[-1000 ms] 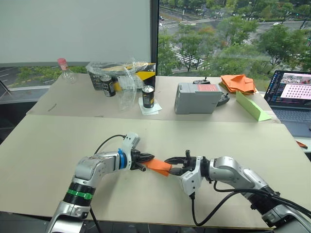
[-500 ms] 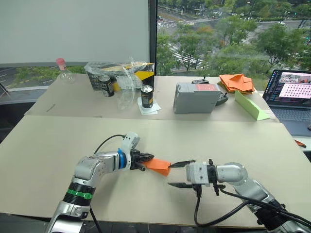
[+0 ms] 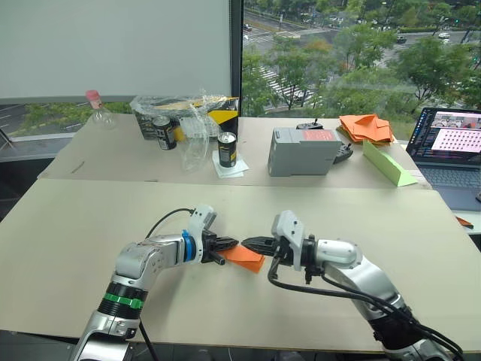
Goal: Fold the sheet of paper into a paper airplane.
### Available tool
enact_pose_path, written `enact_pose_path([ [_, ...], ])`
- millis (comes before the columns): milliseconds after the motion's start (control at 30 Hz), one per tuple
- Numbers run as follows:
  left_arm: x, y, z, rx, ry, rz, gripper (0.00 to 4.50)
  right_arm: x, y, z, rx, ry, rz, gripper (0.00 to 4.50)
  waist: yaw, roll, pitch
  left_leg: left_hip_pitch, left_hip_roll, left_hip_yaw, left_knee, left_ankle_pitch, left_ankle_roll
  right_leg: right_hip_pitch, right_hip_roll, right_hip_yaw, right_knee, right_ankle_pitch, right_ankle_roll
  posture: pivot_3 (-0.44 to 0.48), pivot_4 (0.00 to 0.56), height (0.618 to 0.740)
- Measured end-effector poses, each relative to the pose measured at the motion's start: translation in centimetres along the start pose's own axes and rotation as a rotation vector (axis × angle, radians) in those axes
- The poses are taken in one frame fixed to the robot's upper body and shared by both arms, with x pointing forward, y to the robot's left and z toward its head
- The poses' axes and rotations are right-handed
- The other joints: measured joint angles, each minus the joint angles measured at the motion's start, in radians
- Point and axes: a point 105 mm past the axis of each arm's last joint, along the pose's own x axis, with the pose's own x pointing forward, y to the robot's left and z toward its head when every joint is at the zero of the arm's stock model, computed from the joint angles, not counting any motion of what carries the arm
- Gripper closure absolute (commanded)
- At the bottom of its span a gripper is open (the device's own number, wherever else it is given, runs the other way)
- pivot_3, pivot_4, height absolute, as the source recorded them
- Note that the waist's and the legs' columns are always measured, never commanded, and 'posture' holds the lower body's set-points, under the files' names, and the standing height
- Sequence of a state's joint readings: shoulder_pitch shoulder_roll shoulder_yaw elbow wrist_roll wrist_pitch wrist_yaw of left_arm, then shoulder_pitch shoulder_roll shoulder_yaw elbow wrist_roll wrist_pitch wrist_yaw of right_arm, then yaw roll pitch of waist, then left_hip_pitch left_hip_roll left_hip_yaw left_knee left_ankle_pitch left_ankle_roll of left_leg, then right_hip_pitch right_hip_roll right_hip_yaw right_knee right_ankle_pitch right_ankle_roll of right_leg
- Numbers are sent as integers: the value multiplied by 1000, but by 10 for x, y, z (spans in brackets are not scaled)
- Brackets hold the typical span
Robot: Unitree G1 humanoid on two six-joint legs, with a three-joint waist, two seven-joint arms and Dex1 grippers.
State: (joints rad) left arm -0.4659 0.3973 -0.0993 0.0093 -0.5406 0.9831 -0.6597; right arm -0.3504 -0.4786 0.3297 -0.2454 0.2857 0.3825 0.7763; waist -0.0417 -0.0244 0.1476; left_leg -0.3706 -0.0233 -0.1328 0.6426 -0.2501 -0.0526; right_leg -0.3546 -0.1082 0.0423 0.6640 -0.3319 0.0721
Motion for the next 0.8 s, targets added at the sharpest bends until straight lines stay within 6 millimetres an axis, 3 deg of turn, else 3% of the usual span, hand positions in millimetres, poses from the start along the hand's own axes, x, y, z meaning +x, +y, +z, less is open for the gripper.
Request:
enact_pose_path([
  [267, 0, -1, 0, -1, -1, 2, 4500, 4, -7, -39, -64, 205, -77, 4484, 0, 0, 0, 0, 0, 0, 0, 0, 0, -1, 0, 0, 0, 0, 0, 0, 150, 740],
  [800, 0, -12, 1, -65, -21, 9, 4500, -5, 0, -44, -166, 274, -21, 4484, 1, 0, 0, 0, 0, 0, 0, 0, 0, 0, 0, 0, -1, 0, 0, 0, 150, 740],
])
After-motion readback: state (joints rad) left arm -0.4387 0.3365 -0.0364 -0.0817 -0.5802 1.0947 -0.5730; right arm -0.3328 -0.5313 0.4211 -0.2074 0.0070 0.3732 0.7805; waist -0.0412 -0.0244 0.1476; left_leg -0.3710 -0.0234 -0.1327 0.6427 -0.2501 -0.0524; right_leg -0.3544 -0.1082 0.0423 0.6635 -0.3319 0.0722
